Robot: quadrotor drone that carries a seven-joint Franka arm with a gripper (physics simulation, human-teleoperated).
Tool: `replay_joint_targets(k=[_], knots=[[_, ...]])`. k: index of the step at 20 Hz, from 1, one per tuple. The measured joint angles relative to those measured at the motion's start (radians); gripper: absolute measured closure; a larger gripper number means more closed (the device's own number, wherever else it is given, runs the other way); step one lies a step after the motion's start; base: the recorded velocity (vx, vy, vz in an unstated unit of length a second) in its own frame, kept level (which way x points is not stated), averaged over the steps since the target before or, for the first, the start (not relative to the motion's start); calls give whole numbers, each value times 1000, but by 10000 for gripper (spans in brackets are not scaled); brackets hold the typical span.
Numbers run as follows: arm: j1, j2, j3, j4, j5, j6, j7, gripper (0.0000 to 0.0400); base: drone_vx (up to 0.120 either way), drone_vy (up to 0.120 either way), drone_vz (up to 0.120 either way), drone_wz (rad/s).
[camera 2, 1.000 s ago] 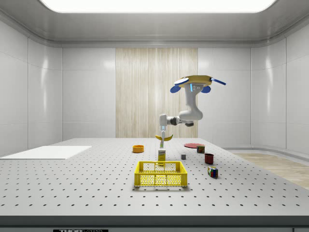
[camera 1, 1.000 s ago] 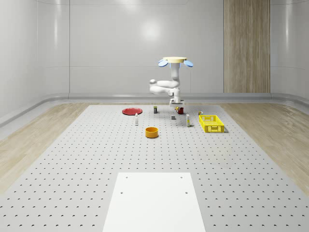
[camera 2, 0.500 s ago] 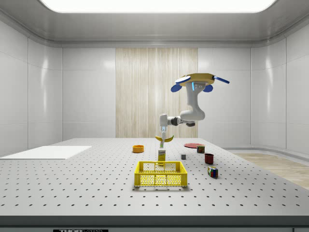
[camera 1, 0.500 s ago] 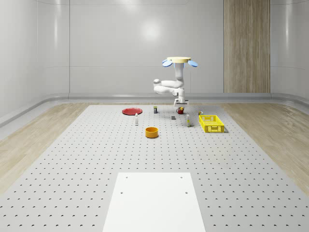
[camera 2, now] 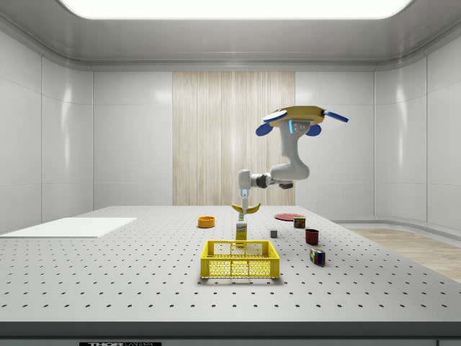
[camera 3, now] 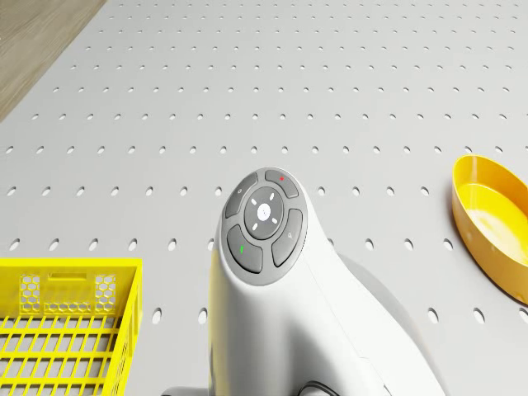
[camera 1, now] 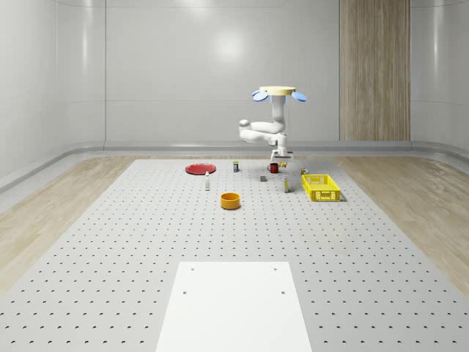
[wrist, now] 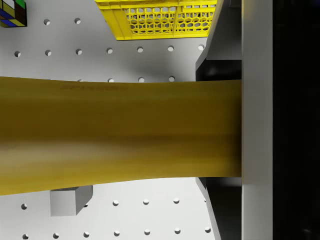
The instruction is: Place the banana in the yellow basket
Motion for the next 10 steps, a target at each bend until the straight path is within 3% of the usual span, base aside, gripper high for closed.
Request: replay_joint_targets(k=[5,10], knots=[[-1,-4,1,0,2,4,1,211,8,120,0,0],[-2,-8,1,0,3,8,2,211,120,120,0,0]])
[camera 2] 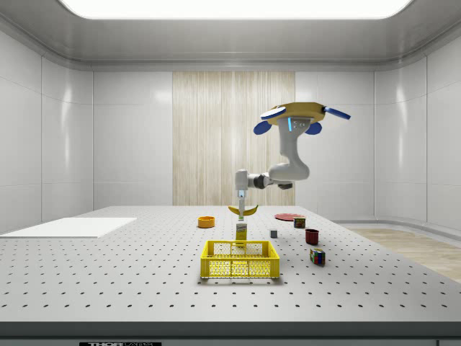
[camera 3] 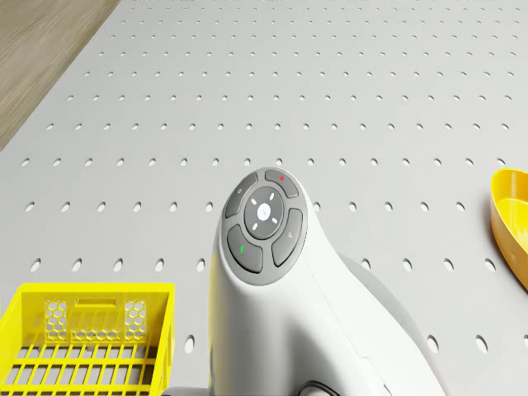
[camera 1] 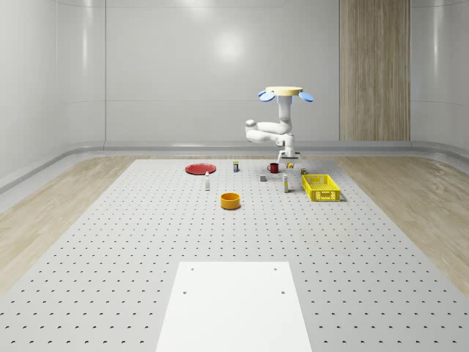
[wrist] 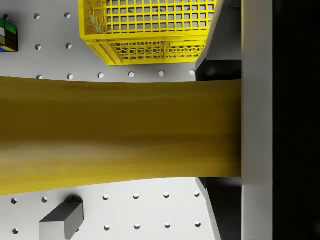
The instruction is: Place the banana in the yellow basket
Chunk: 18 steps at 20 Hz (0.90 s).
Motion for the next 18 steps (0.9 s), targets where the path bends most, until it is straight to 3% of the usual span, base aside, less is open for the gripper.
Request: replay_joint_targets(k=[5,13,18], knots=[[-1,-4,1,0,1,3,1,211,112,120,0,0],[-2,-9,1,0,4,8,2,211,0,120,0,0],[-3,-12,2,1,5,11,2,211,104,120,0,0]])
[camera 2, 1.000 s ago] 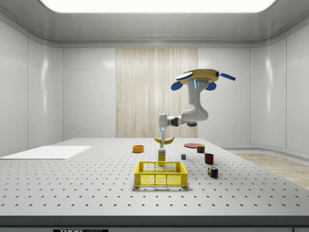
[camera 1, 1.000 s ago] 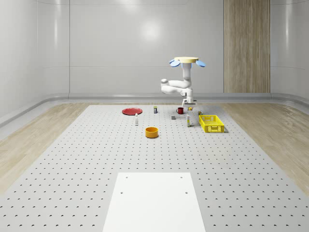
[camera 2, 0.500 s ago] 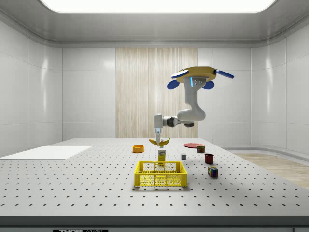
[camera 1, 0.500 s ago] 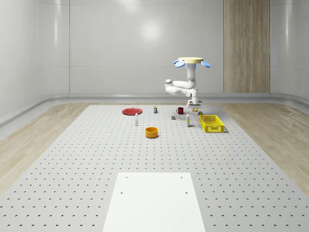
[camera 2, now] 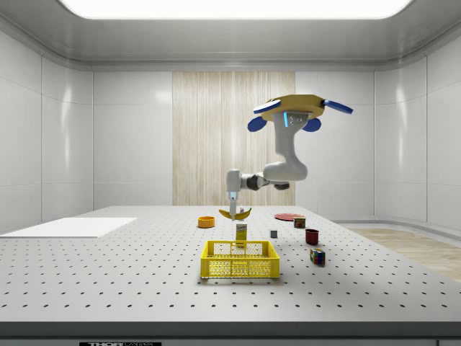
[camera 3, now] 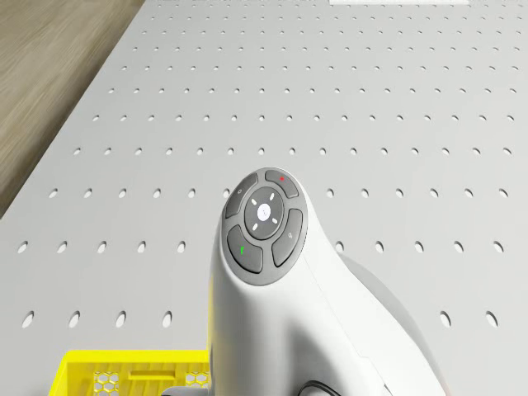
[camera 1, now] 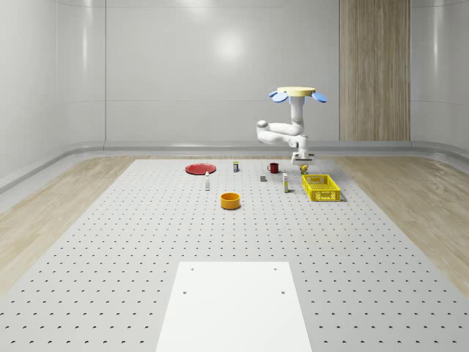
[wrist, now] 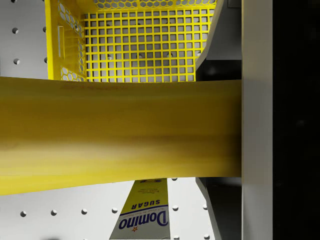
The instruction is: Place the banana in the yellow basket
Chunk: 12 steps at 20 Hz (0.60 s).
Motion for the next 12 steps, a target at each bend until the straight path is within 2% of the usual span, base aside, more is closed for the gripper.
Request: replay_joint_targets(k=[4,5,8,10,12], knots=[[-1,-2,0,0,1,2,0,211,0,120,-90,0],[-1,-3,0,0,1,3,1,211,0,120,0,0],[-1,-4,1,0,2,4,1,211,0,120,-120,0],[-1,-5,1,0,2,5,1,211,0,120,0,0],[-2,-6,1,0,2,6,1,211,0,120,-120,0]])
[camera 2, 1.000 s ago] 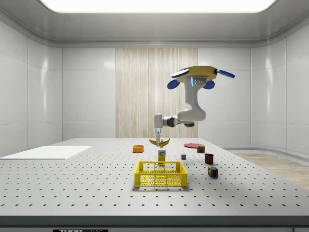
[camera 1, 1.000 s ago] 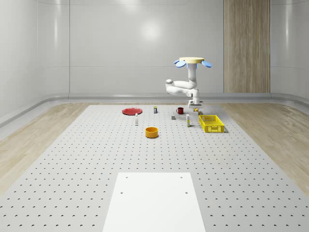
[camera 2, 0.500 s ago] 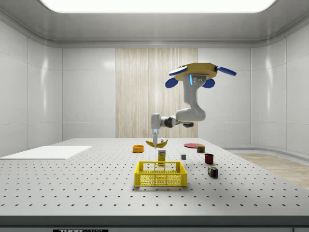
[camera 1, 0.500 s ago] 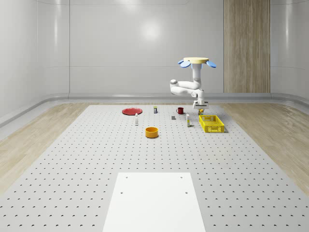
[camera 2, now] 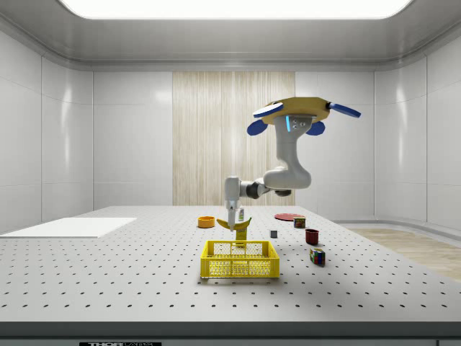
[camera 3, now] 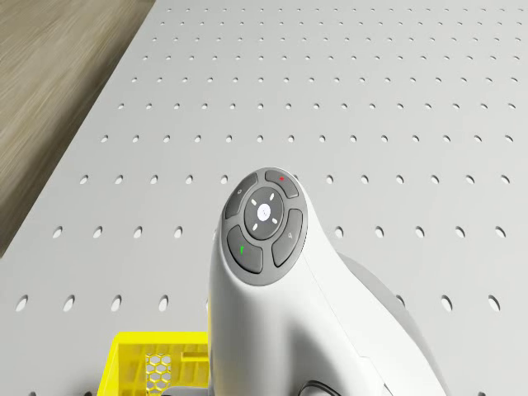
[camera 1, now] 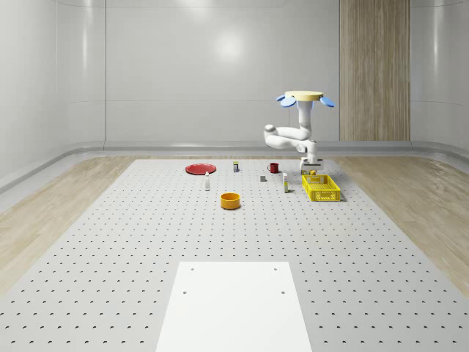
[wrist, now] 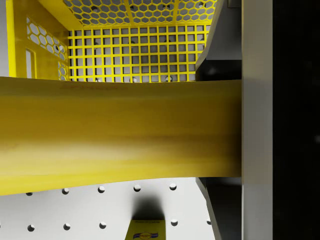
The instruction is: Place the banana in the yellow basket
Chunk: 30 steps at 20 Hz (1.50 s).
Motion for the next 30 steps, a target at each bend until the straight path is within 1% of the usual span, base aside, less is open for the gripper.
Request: replay_joint_targets(k=[7,11,13,18,30], knots=[[-1,-3,0,0,1,3,1,211,0,120,-51,0],[-1,-4,1,0,2,4,1,211,0,120,-120,0],[-1,-5,1,0,2,5,1,211,0,120,0,0],[-4,-8,-17,4,-14,13,1,211,0,0,0,0],[-36,-10,-179,52,-168,73,3,211,0,0,0,0]])
